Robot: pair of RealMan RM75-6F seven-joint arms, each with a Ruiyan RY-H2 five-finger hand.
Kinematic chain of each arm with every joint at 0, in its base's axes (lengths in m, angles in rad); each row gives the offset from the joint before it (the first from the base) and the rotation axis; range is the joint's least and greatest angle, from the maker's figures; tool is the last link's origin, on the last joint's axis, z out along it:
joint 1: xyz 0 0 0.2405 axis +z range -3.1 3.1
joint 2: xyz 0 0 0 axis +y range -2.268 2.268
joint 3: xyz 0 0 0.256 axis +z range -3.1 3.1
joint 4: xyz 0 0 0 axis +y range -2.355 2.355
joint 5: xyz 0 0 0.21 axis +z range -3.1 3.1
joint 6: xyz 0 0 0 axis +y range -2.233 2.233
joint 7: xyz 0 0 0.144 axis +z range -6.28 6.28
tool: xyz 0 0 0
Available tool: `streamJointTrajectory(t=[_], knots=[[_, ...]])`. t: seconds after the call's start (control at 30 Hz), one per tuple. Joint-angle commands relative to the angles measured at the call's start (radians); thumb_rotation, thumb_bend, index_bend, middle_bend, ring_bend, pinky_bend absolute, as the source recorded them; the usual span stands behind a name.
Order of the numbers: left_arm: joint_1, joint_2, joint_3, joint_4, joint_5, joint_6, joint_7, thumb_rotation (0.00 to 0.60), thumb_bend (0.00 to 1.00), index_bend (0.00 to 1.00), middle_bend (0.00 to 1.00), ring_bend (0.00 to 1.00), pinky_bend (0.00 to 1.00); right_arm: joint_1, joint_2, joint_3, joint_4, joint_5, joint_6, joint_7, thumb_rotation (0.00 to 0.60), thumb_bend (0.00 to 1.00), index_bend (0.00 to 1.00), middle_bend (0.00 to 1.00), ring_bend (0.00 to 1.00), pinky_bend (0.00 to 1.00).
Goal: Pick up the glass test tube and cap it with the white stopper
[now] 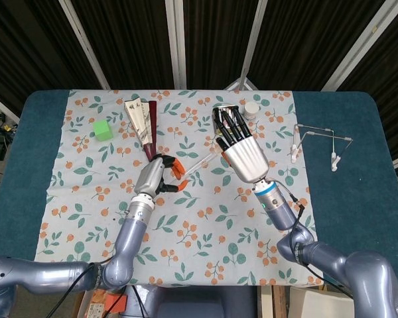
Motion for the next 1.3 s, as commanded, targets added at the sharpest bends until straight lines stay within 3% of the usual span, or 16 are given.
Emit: streamJointTrajectory(t=[0.03, 1.3], knots=[[0.001, 0.000, 0.004, -0.007, 0.000, 0.003, 0.000, 0.600, 0.61, 0.67, 0.69, 0.18, 0.00, 0.000, 0.001, 0.001, 0.000, 0.001, -0.001, -0.001, 0.600, 0.41, 0.68, 0.23, 0.02, 0.00], [0.001, 0.004, -0.013, -0.049, -0.059, 0.029, -0.019, 0.600, 0.61, 0.67, 0.69, 0.19, 0.00, -0.011, 0.015, -0.001, -0.035, 0.001, -0.003, -0.019, 0.600, 0.41, 0.68, 0.23, 0.02, 0.00]])
